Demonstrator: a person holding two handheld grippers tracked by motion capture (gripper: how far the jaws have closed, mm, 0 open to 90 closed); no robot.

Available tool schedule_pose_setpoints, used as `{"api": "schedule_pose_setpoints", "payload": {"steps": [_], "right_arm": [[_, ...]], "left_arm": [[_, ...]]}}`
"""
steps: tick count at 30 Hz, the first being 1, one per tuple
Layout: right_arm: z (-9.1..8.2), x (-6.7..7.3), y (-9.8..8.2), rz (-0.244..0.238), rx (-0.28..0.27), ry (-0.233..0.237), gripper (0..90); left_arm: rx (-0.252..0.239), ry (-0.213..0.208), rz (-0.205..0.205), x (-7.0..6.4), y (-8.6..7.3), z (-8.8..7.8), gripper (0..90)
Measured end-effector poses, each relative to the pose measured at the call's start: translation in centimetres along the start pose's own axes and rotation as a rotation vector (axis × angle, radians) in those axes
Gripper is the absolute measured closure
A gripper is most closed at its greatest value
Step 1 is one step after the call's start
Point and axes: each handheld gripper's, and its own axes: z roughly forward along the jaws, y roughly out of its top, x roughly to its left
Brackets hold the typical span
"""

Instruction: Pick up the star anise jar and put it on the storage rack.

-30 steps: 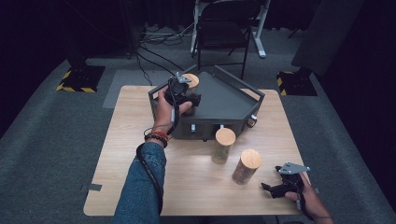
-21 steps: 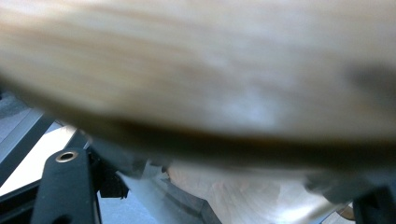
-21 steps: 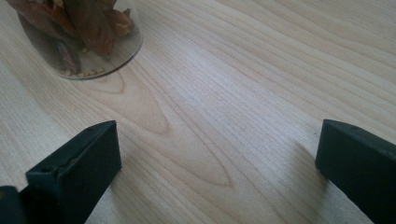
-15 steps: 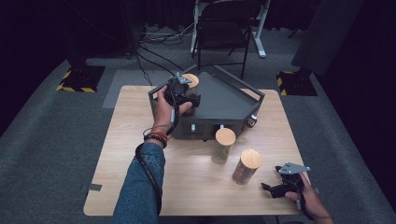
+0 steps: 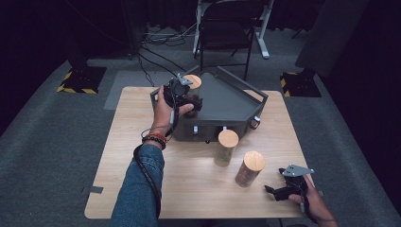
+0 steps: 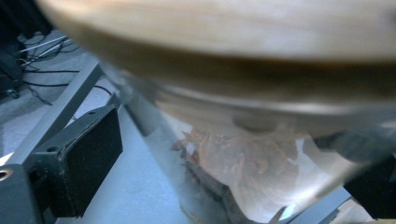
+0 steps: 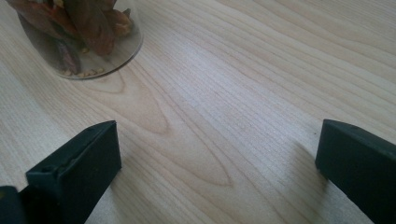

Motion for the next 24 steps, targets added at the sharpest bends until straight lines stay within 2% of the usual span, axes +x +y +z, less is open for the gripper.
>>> {"api": "schedule_pose_setpoints", "payload": {"steps": [4,11,17,24], "right_arm": [[0.0,0.0,0.0,0.0,0.0,0.0,0.0],[0.0,0.0,0.0,0.0,0.0,0.0,0.0],[0.0,0.0,0.0,0.0,0.0,0.0,0.0],[0.0,0.0,0.0,0.0,0.0,0.0,0.0]], "left_arm": [[-0.004,0.013,0.028,-0.1,0.2,-0.5,2.2],[-0.005,0.024,0.053,-0.1,0.3,-1.2,2.2],[-0.004,0.052,0.091,-0.2,0.4,-2.5,2.2],[-0.02,0.059,0.131,-0.6,0.4,-4.0,2.2]]}}
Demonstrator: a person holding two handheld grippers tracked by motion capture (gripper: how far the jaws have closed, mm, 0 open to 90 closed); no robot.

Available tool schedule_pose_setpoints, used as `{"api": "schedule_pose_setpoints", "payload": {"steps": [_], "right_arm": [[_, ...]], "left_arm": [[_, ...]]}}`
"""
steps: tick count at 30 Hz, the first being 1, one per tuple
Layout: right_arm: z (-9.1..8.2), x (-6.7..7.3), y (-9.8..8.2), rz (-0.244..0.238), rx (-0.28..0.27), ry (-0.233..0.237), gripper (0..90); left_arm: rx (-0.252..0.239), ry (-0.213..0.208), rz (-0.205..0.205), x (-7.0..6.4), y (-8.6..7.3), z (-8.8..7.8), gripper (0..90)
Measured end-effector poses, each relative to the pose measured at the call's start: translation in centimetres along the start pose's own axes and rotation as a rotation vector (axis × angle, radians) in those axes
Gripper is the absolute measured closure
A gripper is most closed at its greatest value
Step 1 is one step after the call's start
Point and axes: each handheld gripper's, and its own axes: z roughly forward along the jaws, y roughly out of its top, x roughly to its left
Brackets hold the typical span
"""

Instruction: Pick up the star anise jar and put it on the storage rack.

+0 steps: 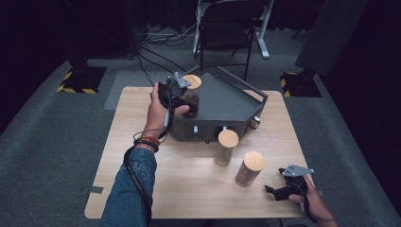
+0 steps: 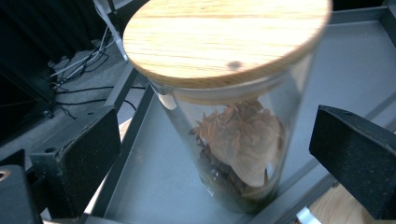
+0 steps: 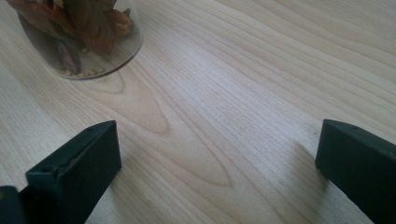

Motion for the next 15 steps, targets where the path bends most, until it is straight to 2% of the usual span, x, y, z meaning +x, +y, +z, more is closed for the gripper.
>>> {"api": "schedule_pose_setpoints", "payload": {"steps": [3,15], "right_arm": [[0.0,0.0,0.0,0.0,0.0,0.0,0.0],[0.0,0.0,0.0,0.0,0.0,0.0,0.0]], "left_arm": [[0.01,0.042,0.028,-0.4,-0.1,-0.5,2.4],[-0.032,0.048,0.073,-1.4,-0.7,-3.2,2.3]]}}
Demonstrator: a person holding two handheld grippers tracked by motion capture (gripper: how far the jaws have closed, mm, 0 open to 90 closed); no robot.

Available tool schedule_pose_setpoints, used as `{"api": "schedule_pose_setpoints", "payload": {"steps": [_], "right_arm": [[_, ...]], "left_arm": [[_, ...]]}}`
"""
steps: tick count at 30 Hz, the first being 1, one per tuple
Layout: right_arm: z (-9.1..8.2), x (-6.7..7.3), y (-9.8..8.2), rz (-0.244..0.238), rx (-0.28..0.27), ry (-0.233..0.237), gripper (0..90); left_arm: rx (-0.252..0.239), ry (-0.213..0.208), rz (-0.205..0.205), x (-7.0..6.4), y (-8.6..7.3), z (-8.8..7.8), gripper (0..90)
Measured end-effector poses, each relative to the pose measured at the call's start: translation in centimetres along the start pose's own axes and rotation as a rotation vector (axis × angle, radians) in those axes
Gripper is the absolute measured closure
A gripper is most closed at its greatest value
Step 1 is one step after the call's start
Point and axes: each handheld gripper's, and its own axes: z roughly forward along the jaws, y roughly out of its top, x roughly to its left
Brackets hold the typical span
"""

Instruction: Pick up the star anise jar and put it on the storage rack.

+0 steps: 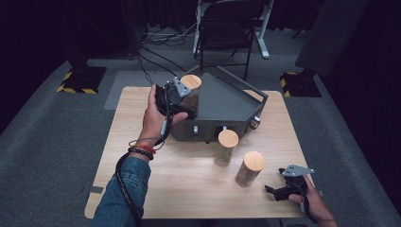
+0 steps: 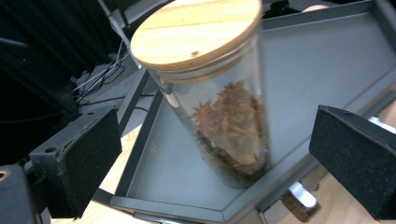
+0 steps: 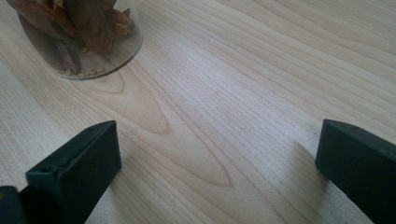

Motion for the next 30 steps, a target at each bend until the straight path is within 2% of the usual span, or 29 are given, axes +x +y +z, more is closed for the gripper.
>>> {"api": "schedule_pose_setpoints", "payload": {"steps": [2,5,8,10,16,17,22,24,30], "right_arm": [[0.0,0.0,0.0,0.0,0.0,0.0,0.0],[0.0,0.0,0.0,0.0,0.0,0.0,0.0],[0.0,0.0,0.0,0.0,0.0,0.0,0.0],[0.0,0.0,0.0,0.0,0.0,0.0,0.0],[0.0,0.0,0.0,0.0,0.0,0.0,0.0],[0.0,0.0,0.0,0.0,0.0,0.0,0.0],[0.0,0.0,0.0,0.0,0.0,0.0,0.0],[0.0,0.0,0.0,0.0,0.0,0.0,0.0],[0.0,0.0,0.0,0.0,0.0,0.0,0.0]], "left_arm": [[-0.006,-0.002,0.002,-0.3,-0.1,-0.4,2.4],[-0.011,0.002,0.028,-0.8,-0.3,-0.9,2.3],[-0.035,-0.018,0.038,-1.3,-0.8,-1.4,2.3],[-0.034,-0.011,0.057,-1.7,-1.1,-1.7,2.3],[-0.042,-0.022,0.084,-2.6,-2.2,-2.2,2.3],[-0.04,-0.032,0.081,-2.7,-2.4,-2.3,2.3],[-0.022,-0.033,0.099,-3.2,-3.5,-2.5,2.2],[-0.017,-0.024,0.11,-3.3,-3.9,-2.6,2.2],[-0.006,-0.017,0.112,-3.6,-5.3,-2.7,2.2]]}}
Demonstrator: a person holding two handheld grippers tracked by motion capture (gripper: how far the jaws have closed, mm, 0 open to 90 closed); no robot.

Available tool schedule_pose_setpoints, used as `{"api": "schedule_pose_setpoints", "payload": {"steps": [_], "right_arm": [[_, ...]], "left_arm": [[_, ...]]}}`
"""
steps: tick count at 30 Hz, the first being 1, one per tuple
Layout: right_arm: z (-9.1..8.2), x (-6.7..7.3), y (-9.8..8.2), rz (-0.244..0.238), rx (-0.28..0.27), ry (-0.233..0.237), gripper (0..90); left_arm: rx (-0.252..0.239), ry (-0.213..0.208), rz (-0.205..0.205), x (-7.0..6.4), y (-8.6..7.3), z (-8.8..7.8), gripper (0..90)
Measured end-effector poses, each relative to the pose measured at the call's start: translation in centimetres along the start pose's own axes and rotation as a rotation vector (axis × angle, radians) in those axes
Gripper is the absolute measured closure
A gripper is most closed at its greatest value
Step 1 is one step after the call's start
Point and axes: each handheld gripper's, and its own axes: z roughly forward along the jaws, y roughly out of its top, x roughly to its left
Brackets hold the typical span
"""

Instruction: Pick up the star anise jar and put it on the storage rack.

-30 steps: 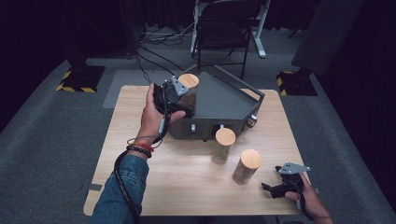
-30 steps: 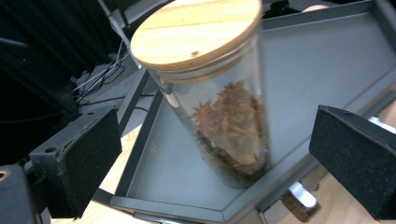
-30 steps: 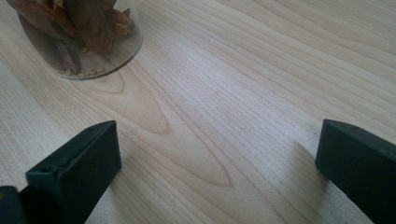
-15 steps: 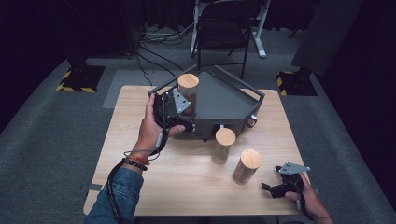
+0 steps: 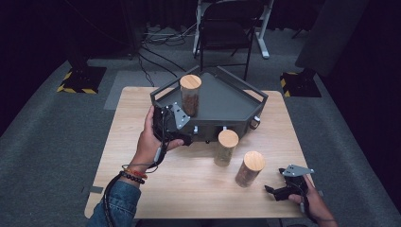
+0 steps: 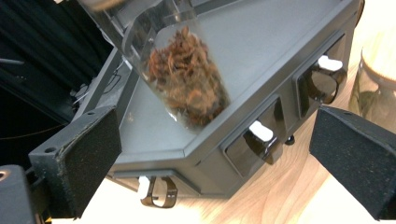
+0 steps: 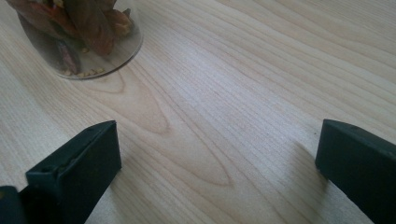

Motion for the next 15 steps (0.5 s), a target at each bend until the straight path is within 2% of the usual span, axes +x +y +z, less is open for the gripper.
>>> {"api": "schedule_pose_setpoints", "payload": {"steps": [2,7,11,15], "right_arm": [[0.0,0.0,0.0,0.0,0.0,0.0,0.0],[0.0,0.0,0.0,0.0,0.0,0.0,0.0],[0.0,0.0,0.0,0.0,0.0,0.0,0.0],[0.0,0.0,0.0,0.0,0.0,0.0,0.0]], "left_arm": [[0.007,0.012,0.01,-0.3,-0.5,-0.1,2.2],[0.01,0.0,-0.004,-0.7,-1.8,-0.4,2.2],[0.021,0.012,0.008,-1.1,-2.6,-0.5,2.2],[0.027,0.006,0.008,-1.3,-3.3,-0.6,2.2]]}}
